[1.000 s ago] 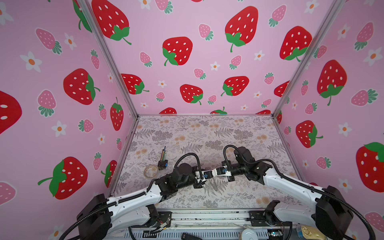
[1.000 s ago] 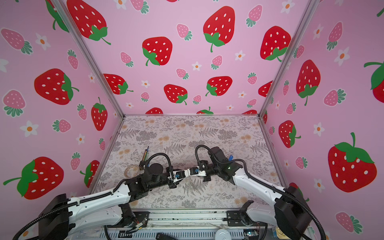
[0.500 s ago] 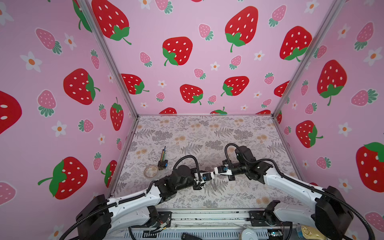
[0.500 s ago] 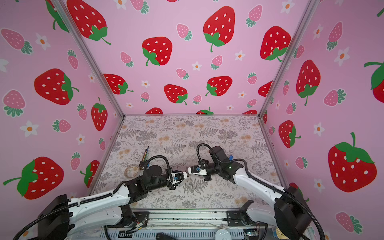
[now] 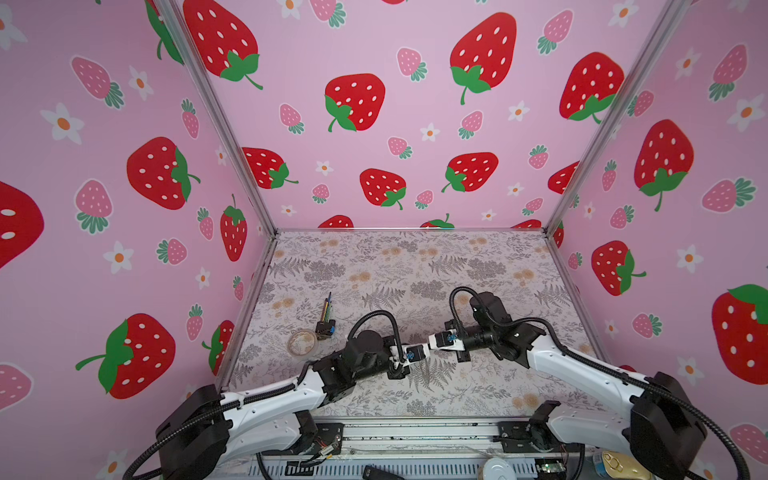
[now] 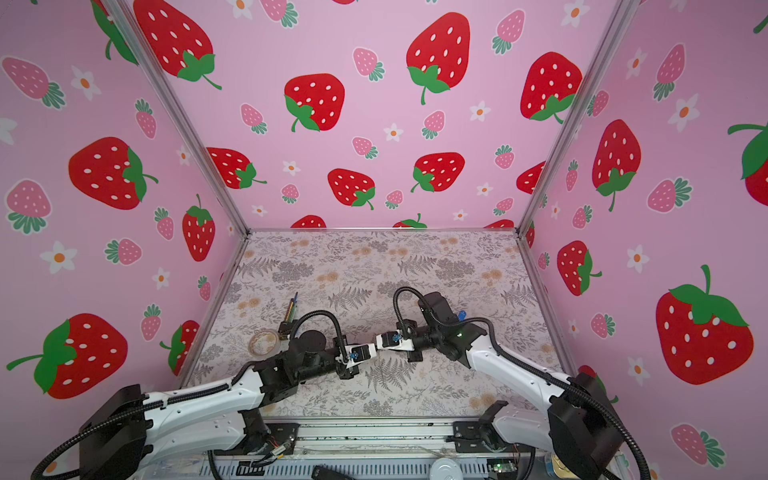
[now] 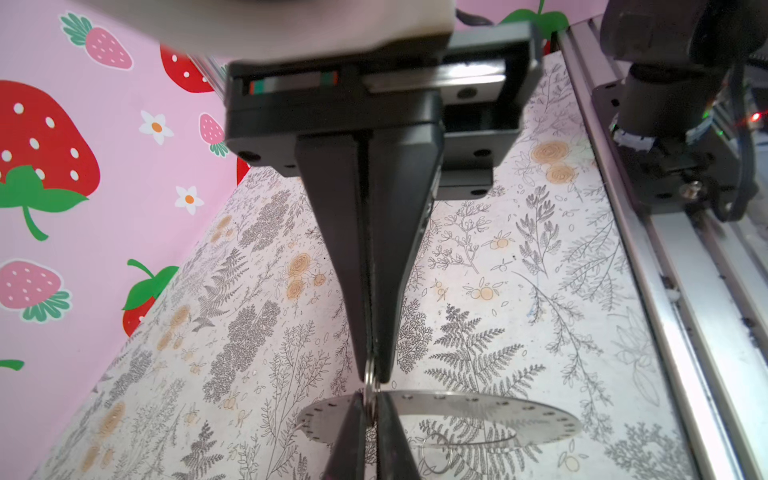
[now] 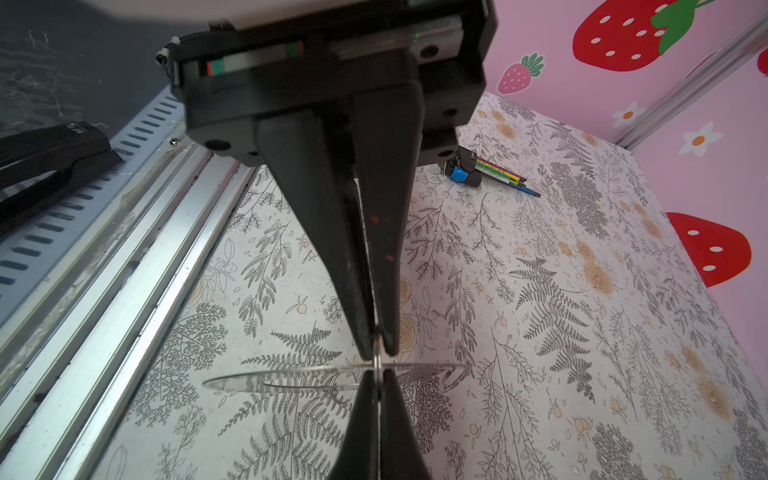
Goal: Put the keys on the keyring
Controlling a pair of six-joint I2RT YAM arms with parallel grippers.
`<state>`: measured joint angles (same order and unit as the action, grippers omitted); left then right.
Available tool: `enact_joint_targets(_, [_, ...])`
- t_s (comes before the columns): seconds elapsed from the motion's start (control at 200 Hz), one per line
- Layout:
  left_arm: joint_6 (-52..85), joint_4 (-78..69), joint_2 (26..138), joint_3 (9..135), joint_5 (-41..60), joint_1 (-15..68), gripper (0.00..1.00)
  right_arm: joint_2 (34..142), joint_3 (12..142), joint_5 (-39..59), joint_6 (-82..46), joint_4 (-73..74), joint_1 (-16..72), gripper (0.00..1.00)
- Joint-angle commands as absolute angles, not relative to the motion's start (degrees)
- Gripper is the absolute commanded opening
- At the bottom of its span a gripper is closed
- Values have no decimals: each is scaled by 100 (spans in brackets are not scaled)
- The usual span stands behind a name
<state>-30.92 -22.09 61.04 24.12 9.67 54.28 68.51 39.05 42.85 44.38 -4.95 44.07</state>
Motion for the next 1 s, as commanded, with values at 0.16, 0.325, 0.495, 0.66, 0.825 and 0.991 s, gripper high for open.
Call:
enact_joint_targets(0.16, [-2833,-2477,5904,2467,1167,5435,0,6250,3424,3644,4174,409,4365,36])
enact_joint_targets(0.325, [-2537,-2751,5664,2271,1478,5294,0,5341,2767,2492,3399,1585,4359,44])
enact_joint_targets(0.495, [-2301,-2998,5541,2197,1886,5091,0,4809,2663,1863,2726,1652,4367,46])
enact_joint_targets(0.66, [-2179,-3165,5477,2239,2084,5030,0,4779,2650,2210,2546,1525,4367,41])
enact_joint_targets(0.825, [-2140,-3215,5407,2250,2230,5003,0,4967,2571,3240,2766,1563,4368,31])
enact_joint_targets(0.991, [-2208,-3154,5388,2267,2259,5008,0,5032,2485,3741,2835,1721,4368,23])
